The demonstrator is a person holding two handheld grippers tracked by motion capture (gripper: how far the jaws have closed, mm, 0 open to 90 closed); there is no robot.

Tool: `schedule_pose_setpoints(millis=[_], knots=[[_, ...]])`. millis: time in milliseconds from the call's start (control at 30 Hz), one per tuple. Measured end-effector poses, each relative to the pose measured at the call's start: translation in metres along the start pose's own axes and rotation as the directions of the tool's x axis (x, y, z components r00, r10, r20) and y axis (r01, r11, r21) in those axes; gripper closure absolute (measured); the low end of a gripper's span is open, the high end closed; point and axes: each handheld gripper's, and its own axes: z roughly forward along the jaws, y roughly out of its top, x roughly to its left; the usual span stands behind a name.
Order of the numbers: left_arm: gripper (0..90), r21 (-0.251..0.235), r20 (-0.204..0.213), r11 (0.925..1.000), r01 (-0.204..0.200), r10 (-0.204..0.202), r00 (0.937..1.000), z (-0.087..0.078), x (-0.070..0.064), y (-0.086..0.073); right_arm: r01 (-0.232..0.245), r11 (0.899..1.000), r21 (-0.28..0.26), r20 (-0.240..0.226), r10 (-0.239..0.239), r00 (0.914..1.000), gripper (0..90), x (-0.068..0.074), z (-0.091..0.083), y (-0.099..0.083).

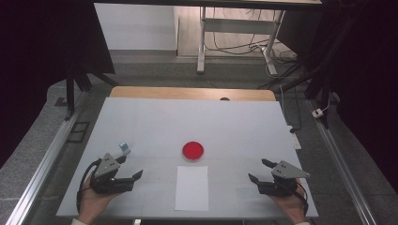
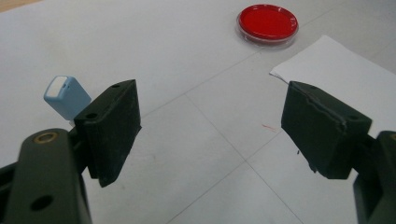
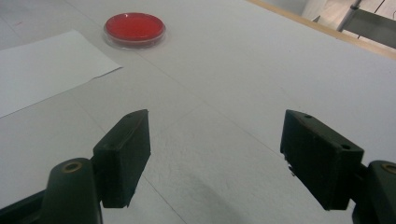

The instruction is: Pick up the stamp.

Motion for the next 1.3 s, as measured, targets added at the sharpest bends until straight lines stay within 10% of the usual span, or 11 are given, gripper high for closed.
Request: schedule_pose_setpoints(millis=[1300], knots=[[21.6,0.007,-0.111,0.9998,0.019,-0.018,0.9937,0.005,0.043,0.029,0.015,1.000,0.020,-0.001,-0.015,0.9999,24.1,0.004,0.009,-0.002]])
